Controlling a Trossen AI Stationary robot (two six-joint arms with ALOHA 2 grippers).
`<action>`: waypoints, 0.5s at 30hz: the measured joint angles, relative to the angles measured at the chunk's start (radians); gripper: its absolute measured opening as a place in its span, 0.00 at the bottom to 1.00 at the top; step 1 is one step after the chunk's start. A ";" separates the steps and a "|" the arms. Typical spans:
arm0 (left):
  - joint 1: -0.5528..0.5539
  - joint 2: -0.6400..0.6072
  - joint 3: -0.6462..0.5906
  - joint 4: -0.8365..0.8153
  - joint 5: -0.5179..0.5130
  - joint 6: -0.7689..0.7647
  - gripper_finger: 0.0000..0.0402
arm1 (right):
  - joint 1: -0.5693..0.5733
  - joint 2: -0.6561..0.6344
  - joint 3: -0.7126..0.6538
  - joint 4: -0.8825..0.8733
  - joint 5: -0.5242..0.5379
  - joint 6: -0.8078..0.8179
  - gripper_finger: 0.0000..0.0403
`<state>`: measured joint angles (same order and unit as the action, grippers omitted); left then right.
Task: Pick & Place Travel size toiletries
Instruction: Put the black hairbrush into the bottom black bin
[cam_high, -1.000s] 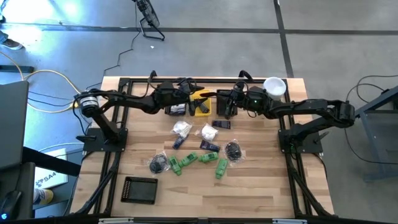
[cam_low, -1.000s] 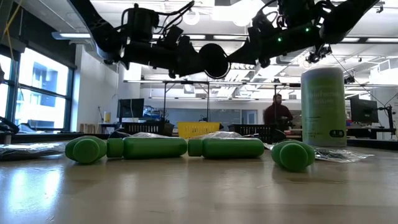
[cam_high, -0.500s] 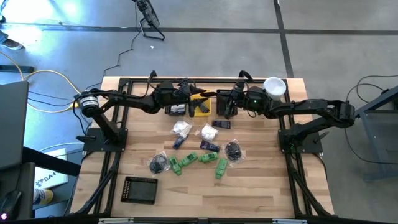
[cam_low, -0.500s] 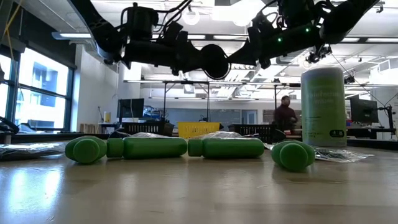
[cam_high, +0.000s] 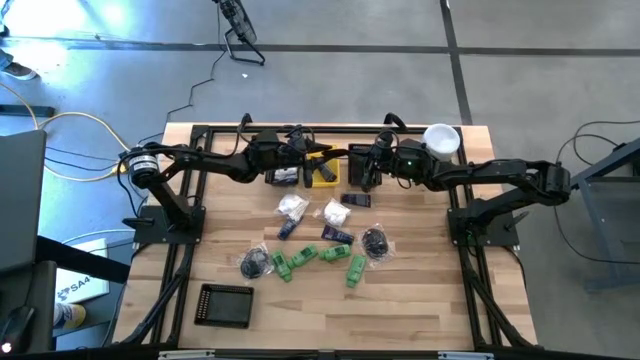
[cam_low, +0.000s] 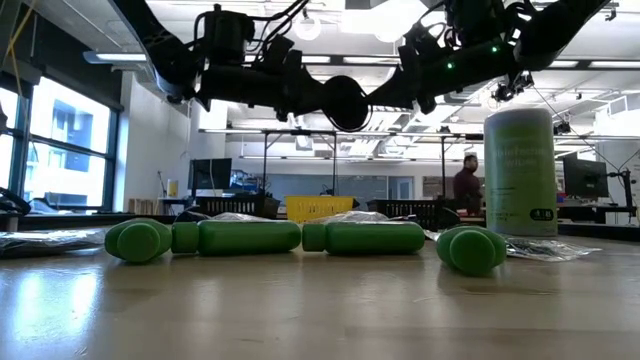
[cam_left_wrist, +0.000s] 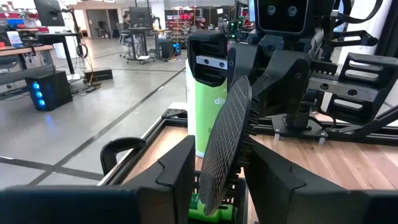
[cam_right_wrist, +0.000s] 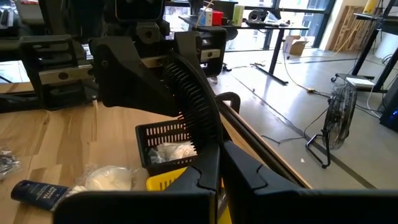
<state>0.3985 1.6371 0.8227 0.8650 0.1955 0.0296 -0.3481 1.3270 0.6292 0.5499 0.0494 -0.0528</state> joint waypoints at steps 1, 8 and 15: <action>0.000 0.000 0.000 0.000 0.000 0.000 0.30 | 0.000 0.000 0.000 0.000 0.000 0.000 0.01; 0.000 0.000 0.000 0.000 -0.003 -0.008 0.17 | 0.000 0.000 0.000 0.000 0.000 0.000 0.01; 0.000 0.000 0.000 0.000 -0.003 -0.008 0.07 | 0.000 0.000 0.000 -0.001 0.000 0.000 0.01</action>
<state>0.3985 1.6367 0.8227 0.8650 0.1925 0.0219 -0.3481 1.3270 0.6292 0.5488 0.0498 -0.0526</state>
